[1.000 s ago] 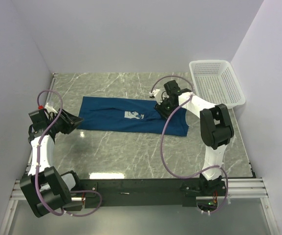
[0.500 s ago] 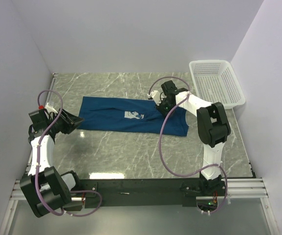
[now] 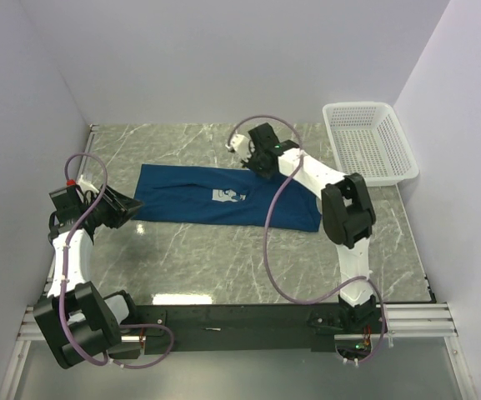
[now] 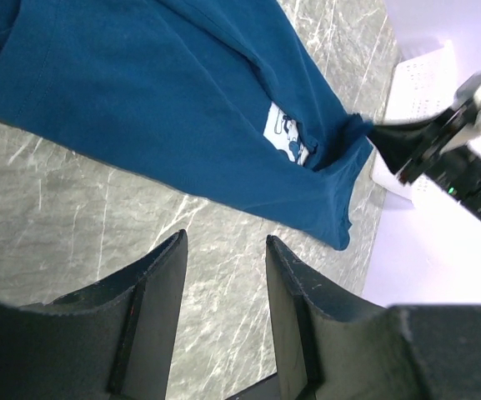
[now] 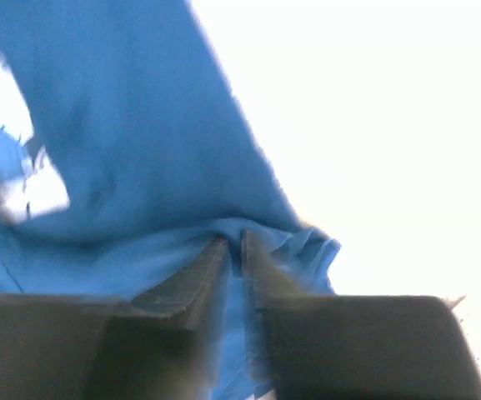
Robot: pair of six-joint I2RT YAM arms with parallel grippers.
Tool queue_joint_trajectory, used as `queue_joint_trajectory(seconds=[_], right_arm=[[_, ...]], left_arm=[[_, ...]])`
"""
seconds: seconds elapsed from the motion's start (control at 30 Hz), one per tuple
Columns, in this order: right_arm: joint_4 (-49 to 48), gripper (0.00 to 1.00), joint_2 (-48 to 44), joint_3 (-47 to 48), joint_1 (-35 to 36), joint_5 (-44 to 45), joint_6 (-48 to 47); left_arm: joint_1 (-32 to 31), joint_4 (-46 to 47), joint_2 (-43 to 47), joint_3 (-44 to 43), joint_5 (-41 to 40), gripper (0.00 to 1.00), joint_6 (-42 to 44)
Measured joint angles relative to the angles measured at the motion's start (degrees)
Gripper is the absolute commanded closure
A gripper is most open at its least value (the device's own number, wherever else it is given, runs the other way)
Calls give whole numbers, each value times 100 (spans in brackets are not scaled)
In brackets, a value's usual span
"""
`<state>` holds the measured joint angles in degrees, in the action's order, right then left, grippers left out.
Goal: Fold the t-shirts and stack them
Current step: Fold the tshirt
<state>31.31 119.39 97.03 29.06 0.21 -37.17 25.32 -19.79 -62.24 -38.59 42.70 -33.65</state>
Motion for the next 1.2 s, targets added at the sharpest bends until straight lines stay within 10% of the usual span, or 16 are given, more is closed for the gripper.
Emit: queue_joint_trajectory(seconds=[0.37,0.73,0.9,1.2], right_arm=[[-752,35,192,63,280,586,422],[870,42,-2092,-2194,-1233,-2479,125],[920,41,-3569,-3801,-1200,-2321,-109],[247,41,-3386,-4656,-1174,-1534,-269]], left_arm=[[0,11,-24,0,15,52,-4],[-2,37,-557,90,-85,52,-55],[-33,-234,-1091,87,-601,50,-157],[-422,-195,-2079,-48,-1519,50,-632]])
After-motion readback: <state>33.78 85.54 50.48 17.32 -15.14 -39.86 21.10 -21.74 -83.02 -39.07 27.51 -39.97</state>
